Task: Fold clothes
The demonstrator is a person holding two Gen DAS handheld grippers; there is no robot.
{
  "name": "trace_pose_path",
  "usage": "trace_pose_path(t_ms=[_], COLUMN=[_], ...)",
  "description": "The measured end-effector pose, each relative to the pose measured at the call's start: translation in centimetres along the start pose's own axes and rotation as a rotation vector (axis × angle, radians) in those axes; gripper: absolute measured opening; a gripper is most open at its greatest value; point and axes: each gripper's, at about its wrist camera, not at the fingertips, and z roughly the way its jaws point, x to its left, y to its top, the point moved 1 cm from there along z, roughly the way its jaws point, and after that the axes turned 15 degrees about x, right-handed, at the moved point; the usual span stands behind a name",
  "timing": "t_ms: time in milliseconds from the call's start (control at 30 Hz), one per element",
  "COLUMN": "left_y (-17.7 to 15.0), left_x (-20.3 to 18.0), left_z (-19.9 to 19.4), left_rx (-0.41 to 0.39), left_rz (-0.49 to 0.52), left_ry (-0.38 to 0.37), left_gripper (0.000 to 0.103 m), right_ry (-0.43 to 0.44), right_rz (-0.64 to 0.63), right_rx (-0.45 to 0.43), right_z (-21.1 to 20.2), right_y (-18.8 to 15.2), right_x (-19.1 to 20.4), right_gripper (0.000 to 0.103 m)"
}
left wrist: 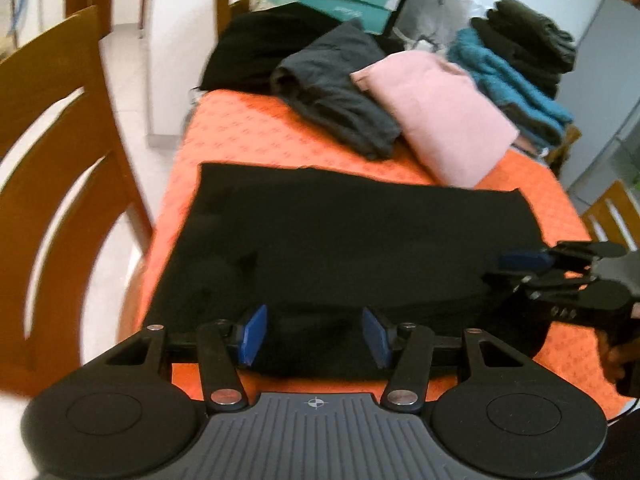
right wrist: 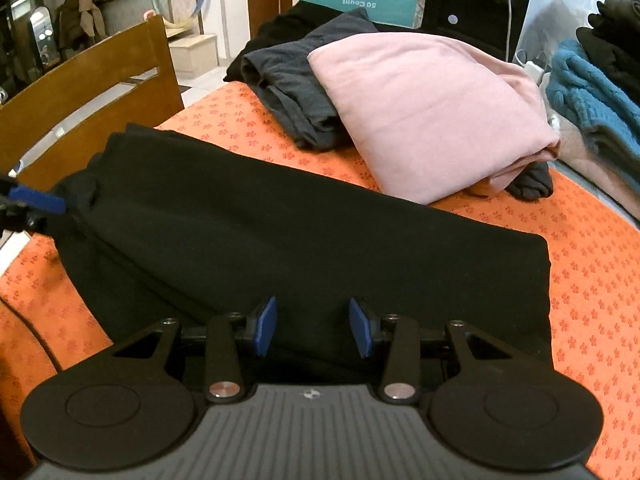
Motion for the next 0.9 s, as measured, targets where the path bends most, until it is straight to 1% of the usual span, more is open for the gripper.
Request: trace_pose_path(t_ms=[67, 233, 367, 433, 567, 633, 733, 900], left_y=[-0.4, 0.6, 2.3, 3.1, 3.9, 3.8, 3.3, 1.5], left_x=[0.1, -0.6, -0.9, -1.1, -1.6, -1.7, -1.6, -0.2], left_z=[-0.9, -2.0, -0.9, -0.1, 1.9, 2.5, 2.9, 2.1], left_rx=[-0.023, -0.088, -0.101, -0.102, -0.073, -0.051, -0.024, -0.014], left_rz=[-0.016, -0.012, -0.030, -0.046, -0.059, -0.051, -0.042, -0.052], left_ry=[-0.001, -0.048, -0.103, -0.126, -0.139, -0.122, -0.097, -0.071], left_gripper=[0.056, 0.056, 0.056, 0.056, 0.056, 0.056, 0.056, 0.056], right_ry=[0.008, 0.051, 0.091, 0.137, 0.215, 0.232, 0.221, 0.147], right_rz=[-0.014, -0.084, -0.144, -0.161, -0.190, -0.179, -0.126, 0.029], right_rx=[0.003, 0.007, 0.012, 0.027, 0.027, 0.019, -0.004, -0.040], right_z=[0.0, 0.9, 1.7, 1.9, 1.2, 0.5, -0.6, -1.8], right_y=[-0.1, 0.9, 1.8, 1.6, 0.9, 0.5, 0.0, -1.2], right_x=[0.7, 3.0, 5.0, 5.9, 6.9, 6.8, 5.5, 1.5], right_gripper=[0.047, 0.047, 0.047, 0.047, 0.047, 0.047, 0.047, 0.048])
